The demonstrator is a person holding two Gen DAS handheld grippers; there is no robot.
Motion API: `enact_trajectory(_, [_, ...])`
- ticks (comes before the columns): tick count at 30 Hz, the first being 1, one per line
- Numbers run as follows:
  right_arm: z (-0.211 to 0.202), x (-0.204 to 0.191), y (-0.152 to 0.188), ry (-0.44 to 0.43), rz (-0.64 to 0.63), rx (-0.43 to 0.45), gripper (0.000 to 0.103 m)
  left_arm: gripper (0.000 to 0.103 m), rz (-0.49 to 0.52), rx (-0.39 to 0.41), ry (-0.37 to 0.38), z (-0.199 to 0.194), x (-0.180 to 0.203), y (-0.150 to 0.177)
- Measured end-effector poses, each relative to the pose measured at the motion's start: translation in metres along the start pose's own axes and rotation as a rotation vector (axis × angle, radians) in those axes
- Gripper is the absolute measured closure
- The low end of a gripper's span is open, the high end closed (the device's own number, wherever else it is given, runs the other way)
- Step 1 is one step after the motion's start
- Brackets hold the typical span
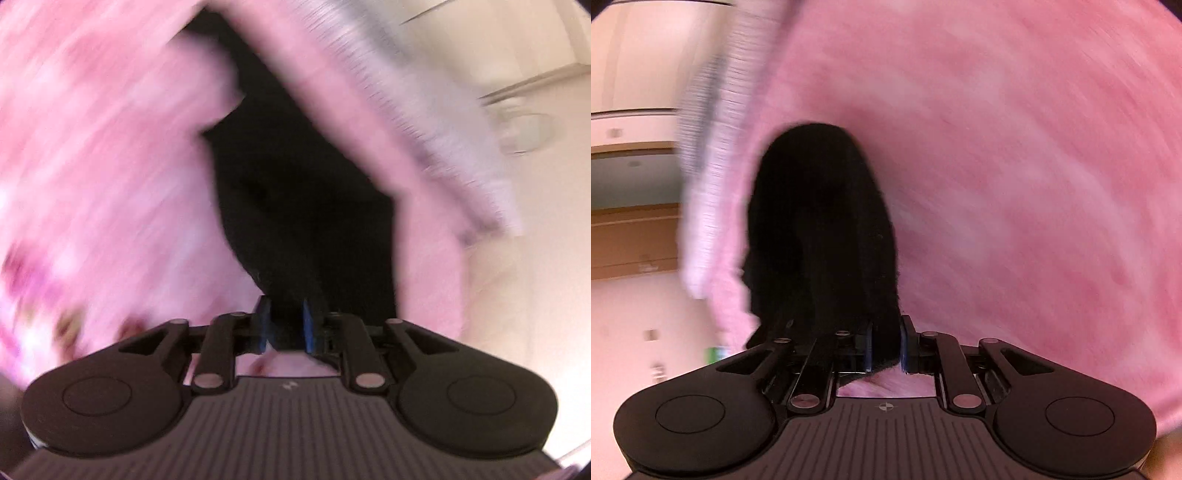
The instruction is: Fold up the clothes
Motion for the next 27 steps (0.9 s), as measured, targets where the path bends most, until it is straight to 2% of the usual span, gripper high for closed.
enact_trajectory(3, [0.022,0.022,0.009,0.142,-0.004,-0.019,0.076,0.088,-0.118,-0.015,-0.093,0.020,-0.054,0.020])
enact_trajectory(5, [0.023,0.019,0.008,0.150,-0.059,0.013,0.058,0.084,-0.178,0.008,-0.069,0.025,-0.074,0.024])
enact_trajectory(7, [0.024,0.016,0.007,0.149,-0.106,0.041,0.048,0.078,-0.184,0.038,-0.052,0.020,-0.087,0.027])
enact_trajectory(10, [0.030,0.015,0.002,0.142,-0.166,0.046,0.047,0.069,-0.216,0.074,0.044,0.038,-0.077,0.023])
enact_trajectory(14, [0.040,0.014,-0.005,0.086,-0.189,0.055,0.047,0.067,-0.270,0.061,0.055,0.065,-0.084,0.031])
enact_trajectory(17, [0.048,0.016,-0.005,0.066,-0.178,0.063,0.048,0.066,-0.304,0.081,0.117,0.072,-0.080,0.035])
enact_trajectory(18, [0.053,0.012,-0.003,0.076,-0.192,0.052,0.052,0.076,-0.292,0.080,0.125,0.076,-0.076,0.033])
enact_trajectory(19, [0.058,0.008,-0.001,0.087,-0.207,0.040,0.082,0.087,-0.272,0.079,0.129,0.077,-0.071,0.031])
enact_trajectory(20, [0.064,0.004,0.002,0.115,-0.229,0.003,0.090,0.095,-0.255,0.073,0.146,0.076,-0.066,0.027])
enact_trajectory(22, [0.066,-0.007,0.008,0.104,-0.215,-0.010,0.091,0.095,-0.213,0.074,0.186,0.068,-0.054,0.017])
enact_trajectory(24, [0.063,-0.020,0.013,0.076,-0.196,-0.015,0.091,0.095,-0.133,0.092,0.228,0.043,-0.032,-0.002])
enact_trajectory(27, [0.051,-0.051,0.023,-0.042,-0.118,-0.027,0.091,0.096,-0.031,0.132,0.279,-0.002,-0.001,-0.041])
Point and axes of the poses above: each gripper's, at about its wrist camera, not at the fingertips, and z roughly the way its jaws point, x to its right, y to its underside, the point moved 4 cm from there along z, roughly the way its jaws point, and after that the axes turned 3 degrees about -x, right-handed, at the moved point
